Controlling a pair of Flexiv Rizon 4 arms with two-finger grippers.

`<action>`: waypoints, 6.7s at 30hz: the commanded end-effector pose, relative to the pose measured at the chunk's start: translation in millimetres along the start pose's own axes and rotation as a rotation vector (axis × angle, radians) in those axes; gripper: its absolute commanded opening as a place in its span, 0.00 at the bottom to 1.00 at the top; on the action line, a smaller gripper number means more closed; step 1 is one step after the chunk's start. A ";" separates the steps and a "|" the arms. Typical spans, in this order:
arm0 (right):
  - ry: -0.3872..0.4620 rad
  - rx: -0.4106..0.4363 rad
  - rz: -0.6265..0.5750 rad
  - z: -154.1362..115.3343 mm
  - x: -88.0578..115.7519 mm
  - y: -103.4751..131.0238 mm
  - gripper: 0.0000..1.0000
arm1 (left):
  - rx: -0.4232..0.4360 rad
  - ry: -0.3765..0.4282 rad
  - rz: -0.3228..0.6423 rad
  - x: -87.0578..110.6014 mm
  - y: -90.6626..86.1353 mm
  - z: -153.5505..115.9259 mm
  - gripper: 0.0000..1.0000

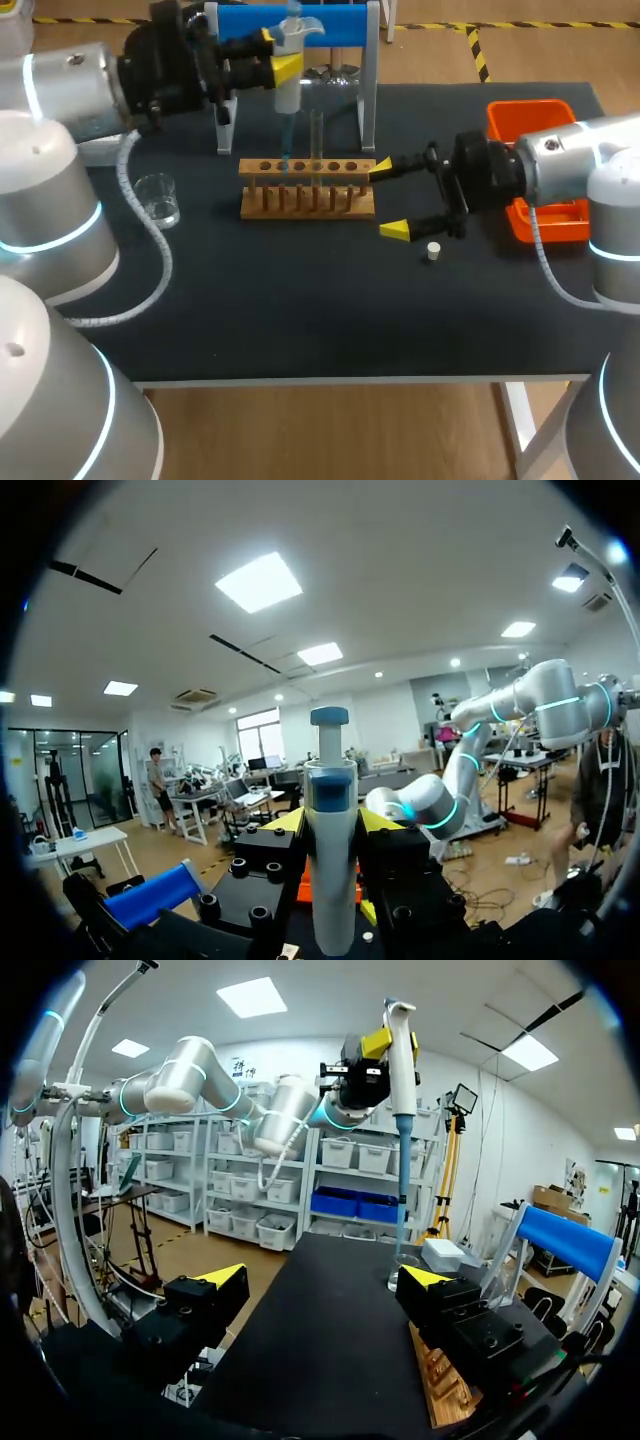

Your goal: Invert the test tube, pick up the pipette, mount the tip to pipette, aspirate from beaker and dispense into the tube, eject the tip, return the pipette, and cap with the stopper.

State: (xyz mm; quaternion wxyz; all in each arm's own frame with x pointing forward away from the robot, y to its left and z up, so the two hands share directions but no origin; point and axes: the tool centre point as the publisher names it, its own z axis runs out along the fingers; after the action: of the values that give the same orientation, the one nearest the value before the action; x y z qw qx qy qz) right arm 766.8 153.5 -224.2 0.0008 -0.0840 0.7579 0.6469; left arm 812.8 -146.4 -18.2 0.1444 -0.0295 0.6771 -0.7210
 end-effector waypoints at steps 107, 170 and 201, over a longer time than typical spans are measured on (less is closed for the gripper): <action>-0.027 0.052 -0.015 22.8 0.6 11.5 1.00 | 0.015 -0.138 -0.093 -136.2 87.1 -193.9 0.00; -0.559 0.325 0.154 235.4 -61.5 -39.2 1.00 | 0.015 -0.138 -0.093 -136.2 87.1 -193.9 0.00; -0.577 0.344 0.156 236.3 -59.6 -43.4 1.00 | 0.015 -0.138 -0.093 -136.2 87.1 -193.9 0.00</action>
State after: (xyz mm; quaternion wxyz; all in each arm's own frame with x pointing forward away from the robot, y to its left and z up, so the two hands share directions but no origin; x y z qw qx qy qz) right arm 808.3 383.1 -296.7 0.1752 0.1592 0.8296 0.5057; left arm 910.9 70.4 -98.3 0.1576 -0.1117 0.6587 -0.7272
